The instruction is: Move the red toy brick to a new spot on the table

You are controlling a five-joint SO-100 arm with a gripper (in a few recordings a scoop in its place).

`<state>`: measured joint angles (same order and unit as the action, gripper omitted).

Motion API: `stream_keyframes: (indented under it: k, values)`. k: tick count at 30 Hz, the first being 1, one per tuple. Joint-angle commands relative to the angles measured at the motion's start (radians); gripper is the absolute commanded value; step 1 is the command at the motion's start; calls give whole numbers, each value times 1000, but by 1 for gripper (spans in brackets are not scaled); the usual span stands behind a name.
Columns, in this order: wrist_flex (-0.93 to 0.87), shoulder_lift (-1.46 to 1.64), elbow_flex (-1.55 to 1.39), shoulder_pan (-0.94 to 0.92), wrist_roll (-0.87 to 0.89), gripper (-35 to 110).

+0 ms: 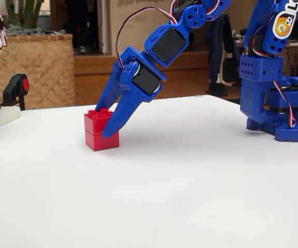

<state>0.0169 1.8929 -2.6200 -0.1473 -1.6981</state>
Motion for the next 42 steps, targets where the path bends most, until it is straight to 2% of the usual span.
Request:
stream_keyframes:
  k: [1,6,9,14,17,24,29,34,39,42]
  values:
    - [51,2,8,6,37,13]
    - [41,29,28,-11,83,0]
    - [-98,75,135,-67,121,0]
    - [-380,118,391,-296,124,0]
    - [-457,118,469,-476,66,0]
    - [-468,74,474,-920,-121,0]
    - [-448,20,433,-1154,-229,0]
    - [-442,-12,347,-1255,-242,0]
    - [-321,-48,202,-1276,-219,0]
    - [-273,-54,144,-1289,-245,10]
